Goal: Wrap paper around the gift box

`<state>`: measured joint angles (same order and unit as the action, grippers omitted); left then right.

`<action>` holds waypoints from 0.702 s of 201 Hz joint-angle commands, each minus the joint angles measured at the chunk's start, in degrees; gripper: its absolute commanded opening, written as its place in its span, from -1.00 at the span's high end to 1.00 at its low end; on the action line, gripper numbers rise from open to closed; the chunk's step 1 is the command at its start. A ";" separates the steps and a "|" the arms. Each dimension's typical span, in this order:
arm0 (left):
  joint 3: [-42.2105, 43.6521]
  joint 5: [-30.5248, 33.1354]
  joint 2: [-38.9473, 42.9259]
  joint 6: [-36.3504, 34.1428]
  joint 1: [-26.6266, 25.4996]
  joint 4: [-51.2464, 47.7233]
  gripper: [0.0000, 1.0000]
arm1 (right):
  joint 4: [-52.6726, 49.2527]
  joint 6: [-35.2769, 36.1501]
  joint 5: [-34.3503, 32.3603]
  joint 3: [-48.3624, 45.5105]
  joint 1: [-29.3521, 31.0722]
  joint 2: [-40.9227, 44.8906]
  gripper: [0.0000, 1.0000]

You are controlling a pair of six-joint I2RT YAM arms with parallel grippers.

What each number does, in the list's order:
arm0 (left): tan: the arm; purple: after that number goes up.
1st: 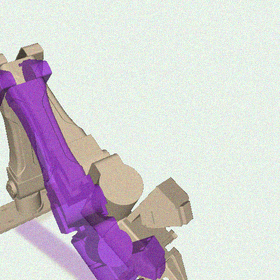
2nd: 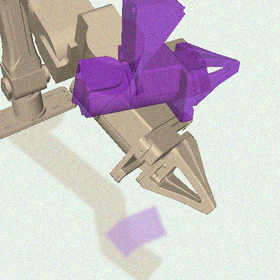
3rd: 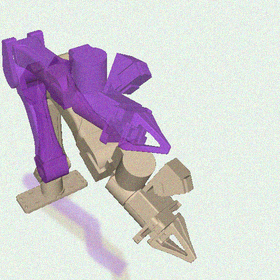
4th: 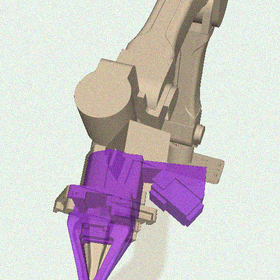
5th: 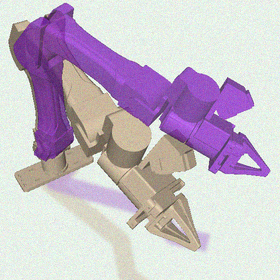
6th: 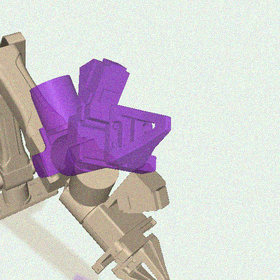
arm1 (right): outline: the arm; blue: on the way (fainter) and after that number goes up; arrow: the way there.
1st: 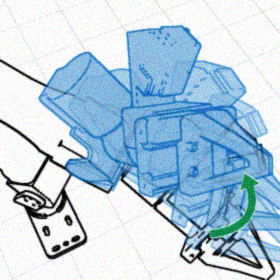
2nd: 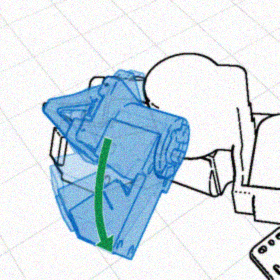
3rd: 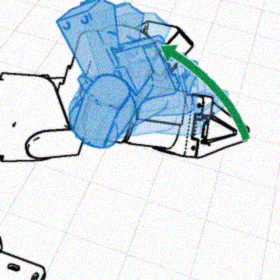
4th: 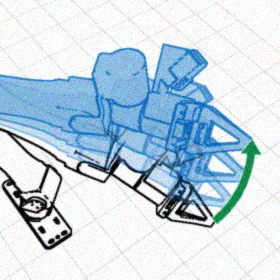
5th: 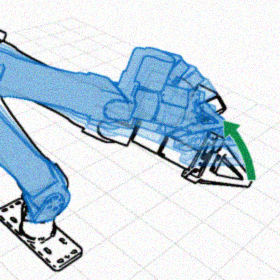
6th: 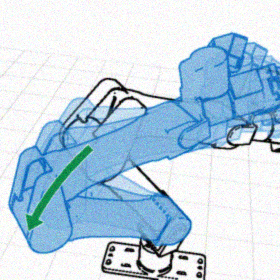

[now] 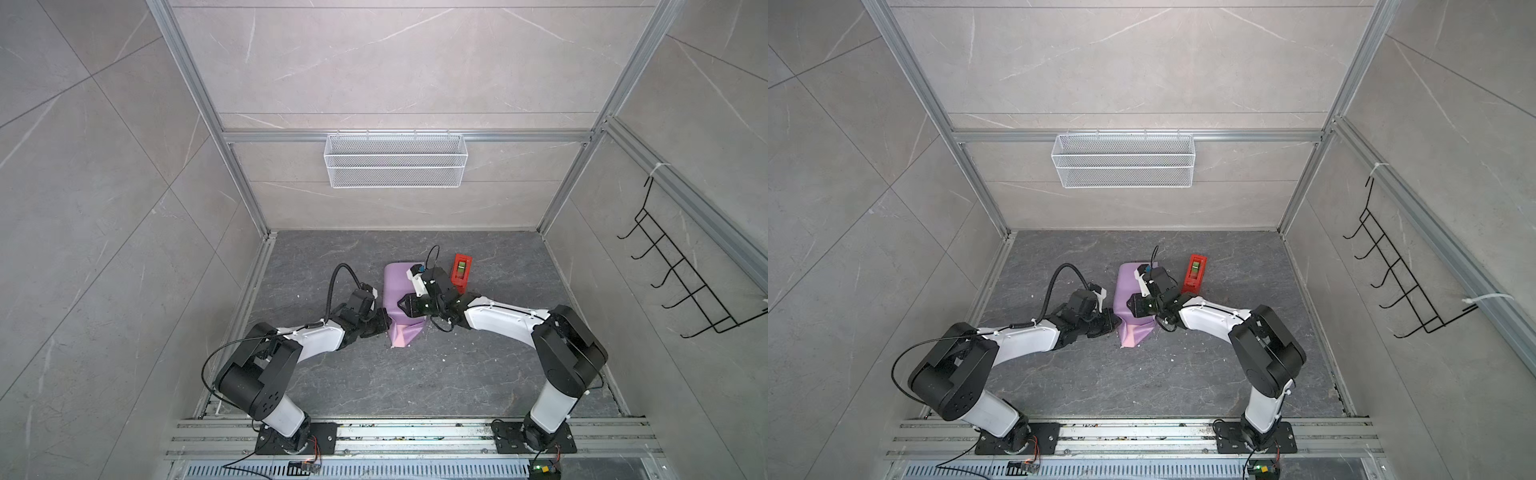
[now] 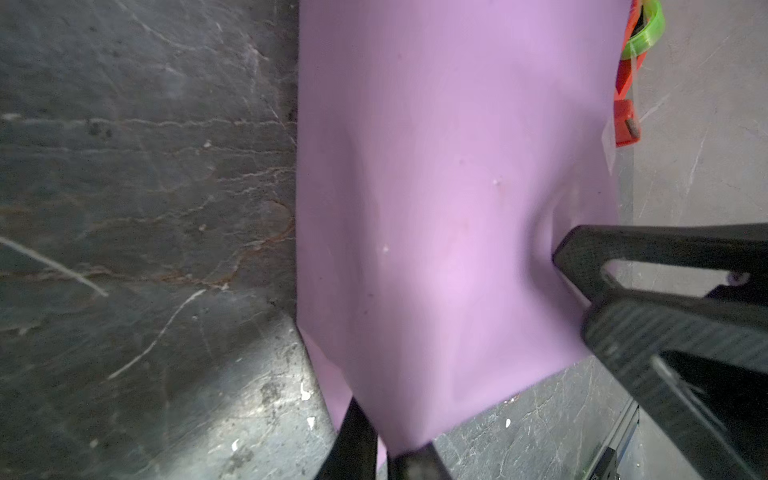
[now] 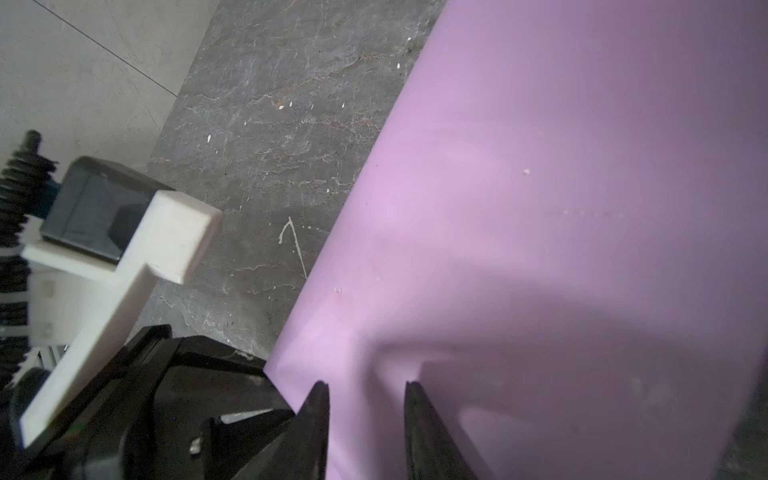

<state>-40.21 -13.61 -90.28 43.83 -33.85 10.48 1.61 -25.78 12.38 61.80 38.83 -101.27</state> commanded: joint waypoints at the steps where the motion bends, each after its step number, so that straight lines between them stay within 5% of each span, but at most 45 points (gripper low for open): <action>1: -0.65 0.41 -0.43 0.97 -0.43 5.59 0.82 | -3.81 -0.68 -0.19 -2.11 0.22 -0.63 0.32; 141: -0.77 6.02 -5.60 0.52 -3.40 11.38 0.73 | -3.80 -0.74 -0.25 -2.30 0.20 -0.72 0.33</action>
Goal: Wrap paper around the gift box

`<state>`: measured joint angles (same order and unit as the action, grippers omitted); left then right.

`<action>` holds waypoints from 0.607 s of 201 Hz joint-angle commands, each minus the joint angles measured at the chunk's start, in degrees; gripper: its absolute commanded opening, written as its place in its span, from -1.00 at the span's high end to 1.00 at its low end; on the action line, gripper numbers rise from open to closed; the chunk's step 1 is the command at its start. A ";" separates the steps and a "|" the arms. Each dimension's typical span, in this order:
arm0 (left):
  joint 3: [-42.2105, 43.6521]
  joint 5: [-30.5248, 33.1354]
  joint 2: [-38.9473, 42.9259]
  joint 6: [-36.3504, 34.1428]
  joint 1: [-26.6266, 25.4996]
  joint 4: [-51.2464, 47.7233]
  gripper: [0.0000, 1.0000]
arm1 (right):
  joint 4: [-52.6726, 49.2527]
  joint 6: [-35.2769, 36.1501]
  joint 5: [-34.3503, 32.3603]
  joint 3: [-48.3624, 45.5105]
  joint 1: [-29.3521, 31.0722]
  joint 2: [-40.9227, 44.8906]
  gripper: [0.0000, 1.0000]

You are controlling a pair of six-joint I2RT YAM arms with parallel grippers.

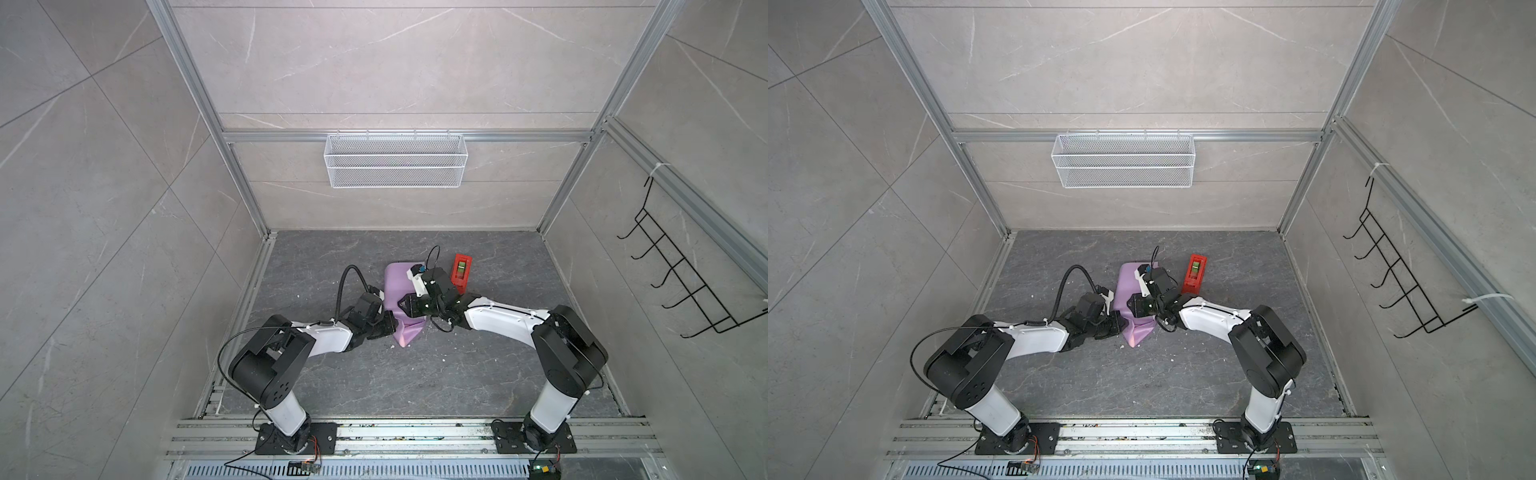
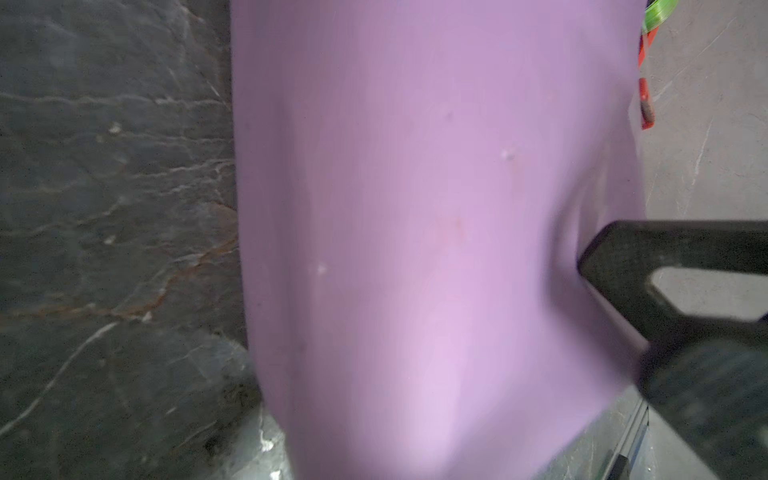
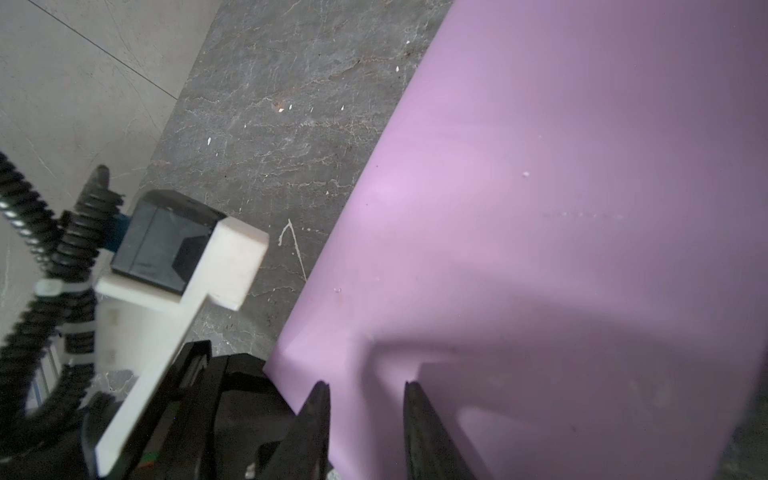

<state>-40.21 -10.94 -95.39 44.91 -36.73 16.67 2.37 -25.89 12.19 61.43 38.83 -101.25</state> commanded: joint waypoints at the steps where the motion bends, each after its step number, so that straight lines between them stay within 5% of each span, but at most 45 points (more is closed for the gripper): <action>1: -0.76 3.45 -0.45 -0.58 -0.53 5.21 0.73 | -4.57 -0.64 -0.06 -1.93 0.19 -0.72 0.33; 122: 0.82 7.85 -2.33 -0.47 -1.86 7.58 0.48 | -4.23 -0.80 0.02 -2.36 0.19 -1.05 0.33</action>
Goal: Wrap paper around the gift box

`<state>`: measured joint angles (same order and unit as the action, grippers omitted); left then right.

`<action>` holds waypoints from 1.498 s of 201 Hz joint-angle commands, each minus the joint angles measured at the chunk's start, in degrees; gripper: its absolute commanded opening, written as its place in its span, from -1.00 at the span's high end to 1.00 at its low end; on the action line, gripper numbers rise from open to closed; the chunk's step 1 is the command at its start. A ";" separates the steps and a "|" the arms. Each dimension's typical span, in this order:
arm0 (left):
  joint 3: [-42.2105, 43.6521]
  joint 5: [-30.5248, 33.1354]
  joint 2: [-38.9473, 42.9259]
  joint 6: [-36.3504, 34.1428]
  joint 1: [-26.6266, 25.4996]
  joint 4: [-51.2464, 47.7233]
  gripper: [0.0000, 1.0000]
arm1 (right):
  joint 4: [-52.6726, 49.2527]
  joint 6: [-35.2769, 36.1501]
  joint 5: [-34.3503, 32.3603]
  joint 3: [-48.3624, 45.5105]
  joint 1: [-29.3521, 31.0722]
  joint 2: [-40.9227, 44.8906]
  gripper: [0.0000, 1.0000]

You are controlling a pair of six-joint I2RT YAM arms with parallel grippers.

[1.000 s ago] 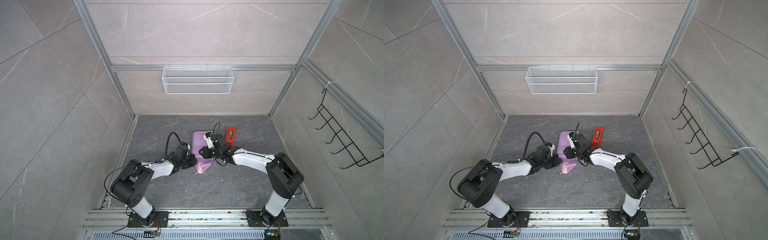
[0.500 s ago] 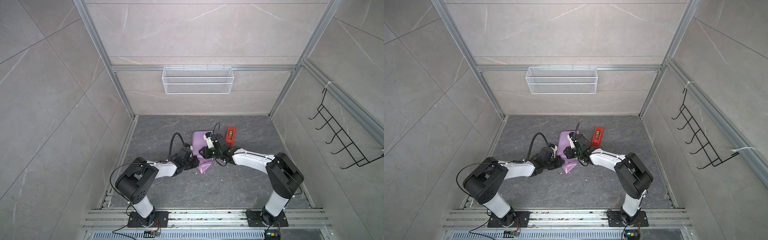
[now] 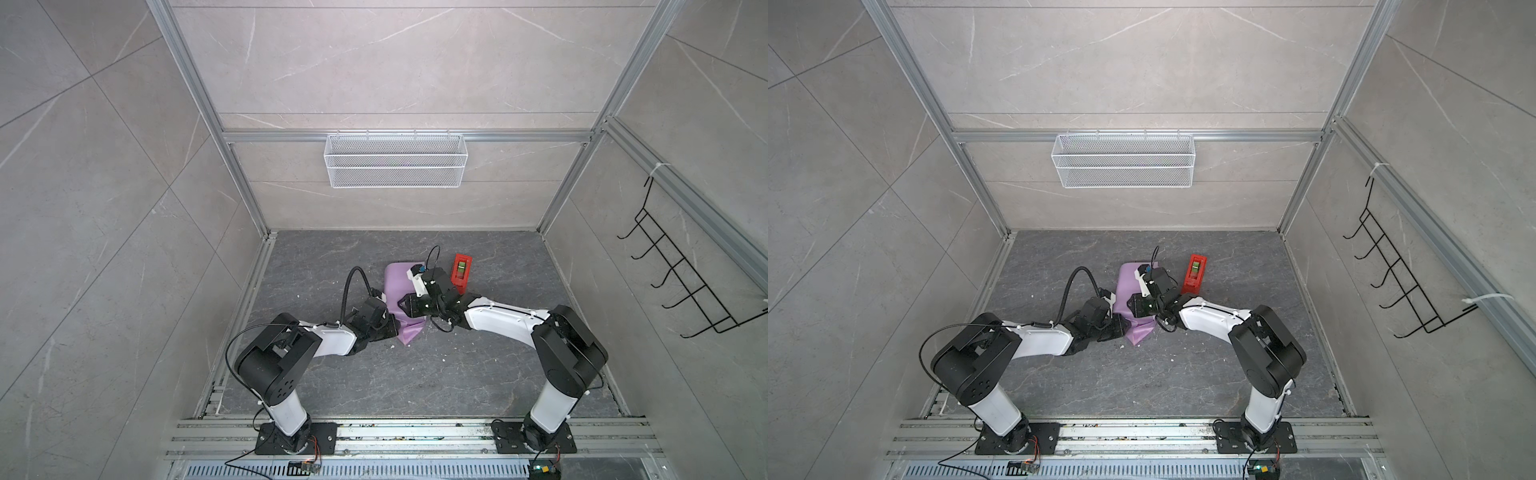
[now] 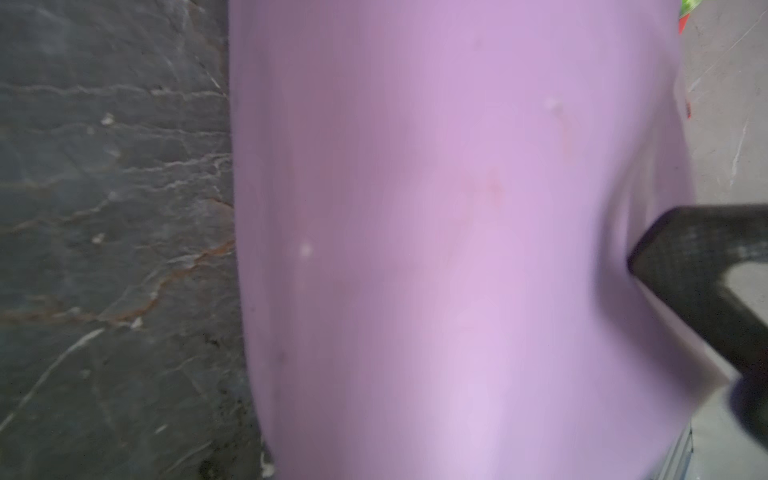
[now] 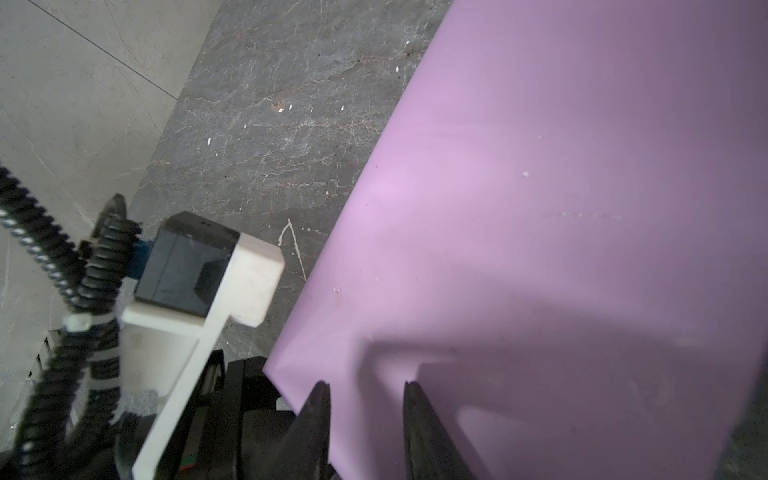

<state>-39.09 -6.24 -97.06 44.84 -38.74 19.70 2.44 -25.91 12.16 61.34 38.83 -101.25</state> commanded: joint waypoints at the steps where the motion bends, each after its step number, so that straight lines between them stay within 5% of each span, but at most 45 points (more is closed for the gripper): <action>1: -0.33 3.07 -0.63 -0.38 0.16 4.55 0.48 | -4.29 -0.79 0.01 -2.28 0.19 -1.05 0.33; 88: 3.32 2.21 5.21 -1.30 0.09 3.17 0.43 | -4.46 -0.42 -0.51 -2.72 0.20 -0.89 0.34; 163: 3.90 0.54 3.30 -3.14 -1.94 3.41 0.83 | -4.46 -0.41 -0.76 -3.12 0.19 -0.53 0.34; 301: 6.71 2.32 2.68 -1.01 -7.18 3.81 0.87 | -4.28 -0.48 -1.13 -3.72 0.19 0.35 0.35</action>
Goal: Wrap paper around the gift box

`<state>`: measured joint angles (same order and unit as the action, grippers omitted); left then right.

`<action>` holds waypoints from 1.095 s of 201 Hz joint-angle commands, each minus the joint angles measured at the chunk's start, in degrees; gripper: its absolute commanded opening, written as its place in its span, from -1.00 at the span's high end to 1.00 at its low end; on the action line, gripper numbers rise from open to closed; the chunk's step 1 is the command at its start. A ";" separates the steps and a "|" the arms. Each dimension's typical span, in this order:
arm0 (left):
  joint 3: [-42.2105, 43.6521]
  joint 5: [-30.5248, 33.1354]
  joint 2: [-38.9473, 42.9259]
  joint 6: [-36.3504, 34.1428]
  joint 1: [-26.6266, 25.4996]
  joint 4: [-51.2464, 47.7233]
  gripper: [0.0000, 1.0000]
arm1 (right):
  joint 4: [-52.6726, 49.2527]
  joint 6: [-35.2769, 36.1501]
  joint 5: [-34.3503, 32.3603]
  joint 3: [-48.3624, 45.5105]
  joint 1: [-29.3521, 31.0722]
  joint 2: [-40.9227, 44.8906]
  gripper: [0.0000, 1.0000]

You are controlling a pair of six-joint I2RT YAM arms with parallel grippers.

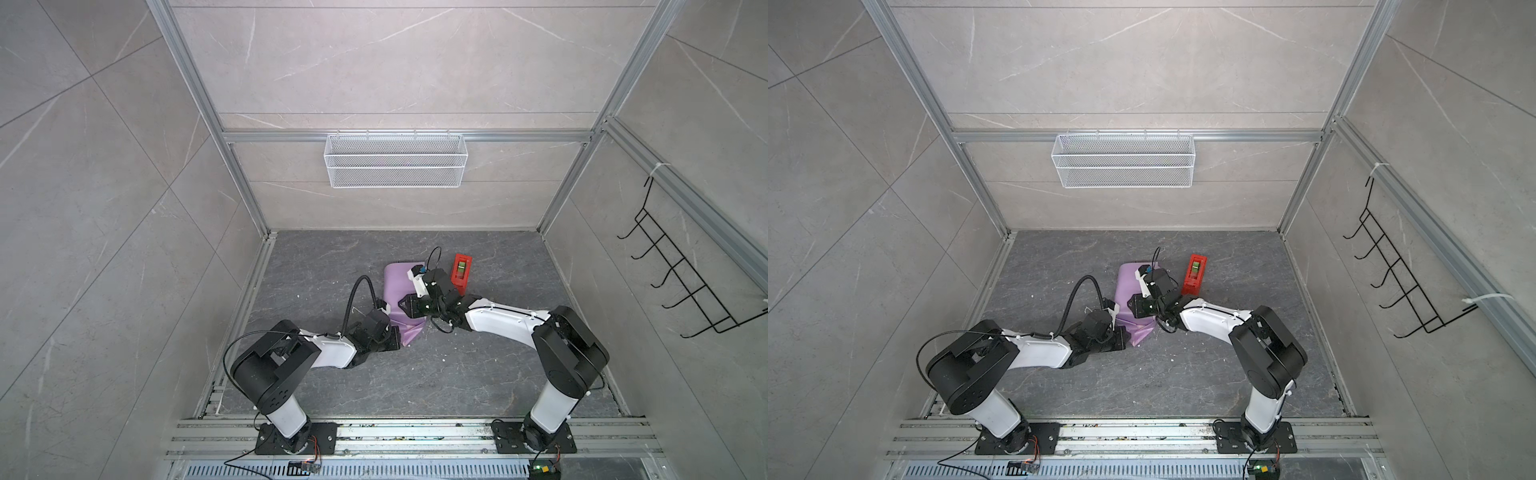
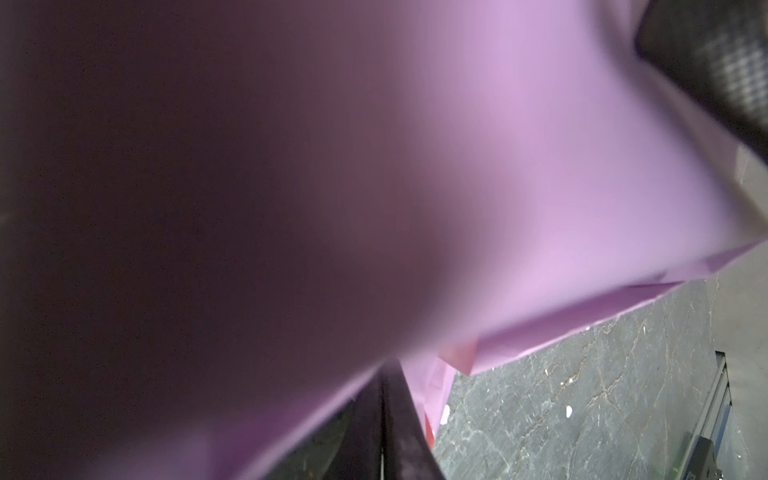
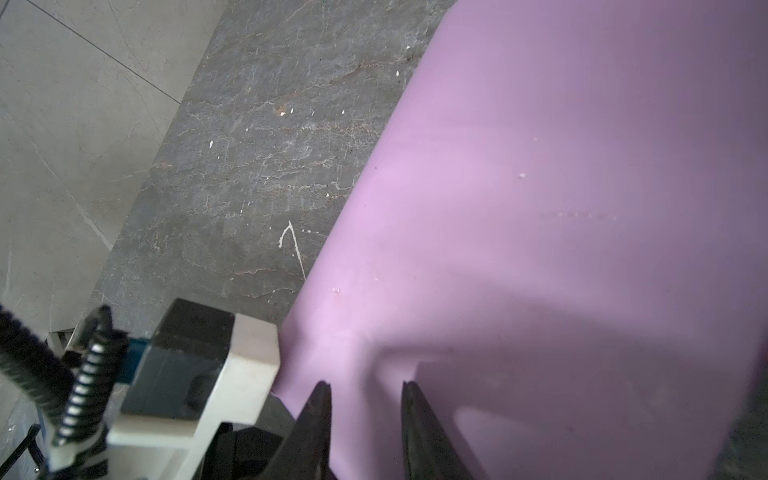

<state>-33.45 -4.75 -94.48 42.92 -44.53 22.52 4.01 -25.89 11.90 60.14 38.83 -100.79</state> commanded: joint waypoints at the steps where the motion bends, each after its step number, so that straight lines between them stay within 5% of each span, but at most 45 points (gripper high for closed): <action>1: 1.09 0.86 0.09 0.97 -1.50 1.01 0.87 | -5.86 -0.49 -0.85 -2.59 0.19 -0.15 0.35; 72: 0.78 0.95 1.73 2.62 -4.78 0.66 0.80 | -6.03 -0.62 -0.44 -1.51 0.19 -0.12 0.34; 144: 0.08 5.98 17.21 -2.13 -2.76 -11.54 0.23 | -11.86 1.54 1.32 5.71 -0.24 7.03 0.16; 190: 0.49 -0.27 23.87 -0.90 4.73 -17.95 -0.01 | -19.04 -0.03 -2.05 -4.34 -0.72 19.65 0.07; 220: -0.04 -1.88 24.12 -1.81 5.24 -21.44 -0.10 | -18.44 -6.82 -5.21 -13.35 3.12 25.42 0.06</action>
<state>-32.86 -3.99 -71.37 42.17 -39.27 6.11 -10.37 -27.79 10.04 53.04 38.92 -77.08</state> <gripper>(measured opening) 0.538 0.470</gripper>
